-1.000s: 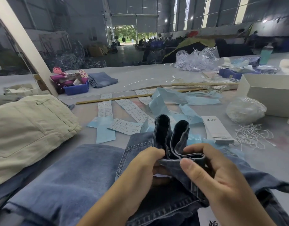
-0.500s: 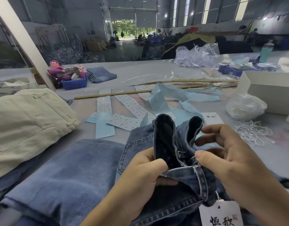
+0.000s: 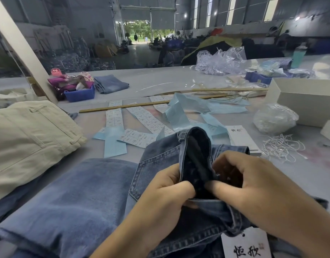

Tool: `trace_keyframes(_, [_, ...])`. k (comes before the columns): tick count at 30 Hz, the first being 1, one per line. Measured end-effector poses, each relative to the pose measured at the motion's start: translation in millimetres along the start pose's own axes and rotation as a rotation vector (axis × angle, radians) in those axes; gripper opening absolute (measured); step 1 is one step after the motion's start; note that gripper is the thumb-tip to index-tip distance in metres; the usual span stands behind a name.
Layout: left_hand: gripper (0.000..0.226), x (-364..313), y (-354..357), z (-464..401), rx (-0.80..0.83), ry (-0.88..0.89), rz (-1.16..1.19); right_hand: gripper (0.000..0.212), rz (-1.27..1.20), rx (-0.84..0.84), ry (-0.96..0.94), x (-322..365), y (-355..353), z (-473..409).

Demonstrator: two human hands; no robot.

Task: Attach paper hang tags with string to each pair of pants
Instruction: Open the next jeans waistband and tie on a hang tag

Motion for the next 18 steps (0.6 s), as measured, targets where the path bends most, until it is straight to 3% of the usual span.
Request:
trace_keyframes(2, [0.019, 1.2, -2.3, 0.0, -0.079, -0.021, -0.021, 0.006, -0.058, -0.053, -0.005, -9.1, -3.2, -2.2])
trace_keyframes(5, [0.002, -0.8, -4.6, -0.6, -0.231, -0.068, -0.049, 0.025, -0.236, -0.145, -0.021, -19.6, -2.8, -2.0])
trace_keyframes(8, [0.013, -2.4, -2.4, -1.1, -0.291, -0.080, -0.140, 0.032, -0.446, -0.182, -0.043, -25.6, 2.8, -4.7])
trace_keyframes(12, [0.006, -1.3, -3.8, 0.1, -0.294, -0.134, -0.256, 0.038, -0.766, -0.266, -0.040, -36.2, 5.9, -11.0])
trace_keyframes(18, [0.019, -10.0, -7.0, 5.4, -0.343, -0.160, -0.604, 0.029, -0.814, -0.207, -0.181, -31.1, 6.6, -9.9])
Point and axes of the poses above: each hand's wrist, its own z-axis away from the middle knuckle, its own y-axis out of the palm, x = y × z, the point moved 1 cm from there along -z, towards the middle knuckle, and after that the axes turned 13 degrees about x, right-handed, at the moved point
